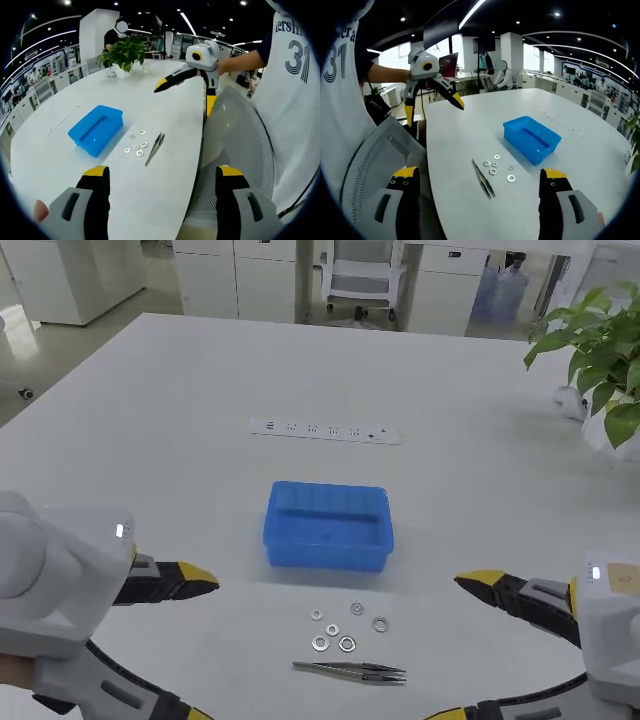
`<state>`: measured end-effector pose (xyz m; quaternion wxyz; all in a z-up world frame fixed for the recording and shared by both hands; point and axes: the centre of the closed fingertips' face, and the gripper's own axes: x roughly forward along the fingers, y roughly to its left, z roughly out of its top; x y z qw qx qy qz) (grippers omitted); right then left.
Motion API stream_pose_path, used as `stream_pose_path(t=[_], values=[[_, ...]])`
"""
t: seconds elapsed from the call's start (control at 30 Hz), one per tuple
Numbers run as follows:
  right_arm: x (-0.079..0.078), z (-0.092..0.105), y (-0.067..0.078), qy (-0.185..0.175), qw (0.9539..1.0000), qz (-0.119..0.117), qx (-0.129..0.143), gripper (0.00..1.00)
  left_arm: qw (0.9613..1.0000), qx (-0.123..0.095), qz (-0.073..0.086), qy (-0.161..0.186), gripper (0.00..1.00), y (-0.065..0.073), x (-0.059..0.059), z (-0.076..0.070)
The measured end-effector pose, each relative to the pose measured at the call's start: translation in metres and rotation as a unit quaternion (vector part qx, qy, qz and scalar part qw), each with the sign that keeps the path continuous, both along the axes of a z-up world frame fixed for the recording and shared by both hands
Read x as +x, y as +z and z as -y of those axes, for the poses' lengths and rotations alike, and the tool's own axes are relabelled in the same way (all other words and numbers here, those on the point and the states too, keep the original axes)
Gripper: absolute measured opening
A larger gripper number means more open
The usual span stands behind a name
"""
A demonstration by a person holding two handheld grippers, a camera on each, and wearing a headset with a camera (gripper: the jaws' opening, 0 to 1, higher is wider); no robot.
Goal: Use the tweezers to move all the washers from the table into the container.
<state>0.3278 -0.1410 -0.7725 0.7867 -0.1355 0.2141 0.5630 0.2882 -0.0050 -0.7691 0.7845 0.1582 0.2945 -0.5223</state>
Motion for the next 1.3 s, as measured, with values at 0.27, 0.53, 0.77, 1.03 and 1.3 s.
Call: stream_pose_path(t=[0.27, 0.53, 0.77, 1.03, 1.3], values=[[-0.0001, 0.0011, -0.0022, -0.002, 1.0000, -0.004, -0.003, 0.99, 1.0000, 0.002, -0.001, 0.001, 0.92, -0.0019, 0.0008, -0.0004], [0.0008, 0.0029, -0.0036, -0.005, 1.0000, -0.005, -0.005, 0.99, 1.0000, 0.002, 0.000, -0.001, 0.92, -0.0015, 0.0026, 0.0022], [0.0007, 0.0033, -0.0052, -0.007, 0.9999, -0.009, -0.004, 0.99, 1.0000, 0.002, -0.003, -0.004, 0.92, -0.0032, 0.0024, 0.0034], [-0.0012, 0.0024, -0.0073, -0.005, 0.9999, -0.012, -0.006, 0.99, 1.0000, -0.005, -0.003, -0.003, 0.93, -0.0031, 0.0045, 0.0044], [-0.0007, 0.0005, -0.0080, -0.001, 0.9999, -0.013, -0.008, 0.99, 1.0000, -0.004, -0.005, -0.002, 0.93, -0.0056, 0.0062, 0.0030]])
